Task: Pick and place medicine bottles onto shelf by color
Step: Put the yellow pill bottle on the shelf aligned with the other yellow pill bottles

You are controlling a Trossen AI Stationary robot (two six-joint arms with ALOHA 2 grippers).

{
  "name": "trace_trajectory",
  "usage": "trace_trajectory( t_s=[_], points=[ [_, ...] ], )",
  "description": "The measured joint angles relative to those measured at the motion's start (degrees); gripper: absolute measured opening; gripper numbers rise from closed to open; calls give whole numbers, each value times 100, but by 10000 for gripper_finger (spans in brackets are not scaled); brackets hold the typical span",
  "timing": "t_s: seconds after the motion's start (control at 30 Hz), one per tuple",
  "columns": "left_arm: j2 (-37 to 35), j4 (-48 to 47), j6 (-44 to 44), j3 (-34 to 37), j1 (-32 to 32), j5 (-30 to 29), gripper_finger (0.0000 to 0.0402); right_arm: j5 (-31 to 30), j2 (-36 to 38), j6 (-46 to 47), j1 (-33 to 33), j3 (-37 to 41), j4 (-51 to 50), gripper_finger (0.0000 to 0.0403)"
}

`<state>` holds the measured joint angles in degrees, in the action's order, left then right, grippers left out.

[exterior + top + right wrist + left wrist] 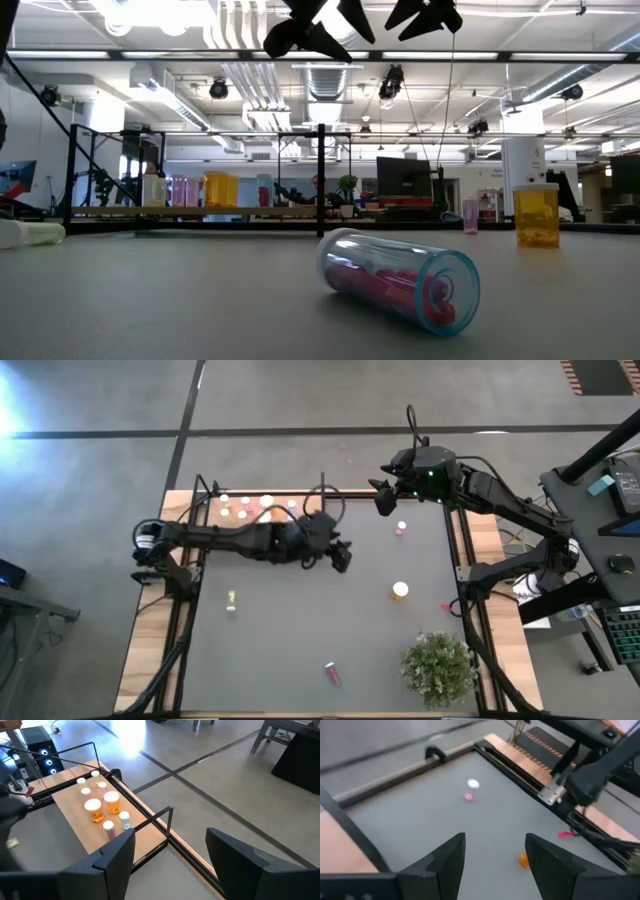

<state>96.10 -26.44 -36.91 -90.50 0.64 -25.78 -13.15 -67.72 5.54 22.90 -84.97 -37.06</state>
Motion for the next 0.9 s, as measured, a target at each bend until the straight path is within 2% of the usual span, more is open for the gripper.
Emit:
trace_trajectory(
  t_s=[0.23,0.4,0.53,0.8,0.9],
  points=[
    [91,-46,-1027,198,533,13,190,2,0,0,0,0,0,233],
    [69,-667,-1601,229,822,32,190,0,2,0,1,-2,0,233],
    [67,-1662,-2290,236,1027,185,190,0,0,0,2,-2,2,233],
    [43,-4377,-3800,240,1667,1053,190,0,0,-1,2,0,0,233],
    [40,-5174,-4495,296,2011,1066,190,1,1,0,1,0,1,233]
  ],
)
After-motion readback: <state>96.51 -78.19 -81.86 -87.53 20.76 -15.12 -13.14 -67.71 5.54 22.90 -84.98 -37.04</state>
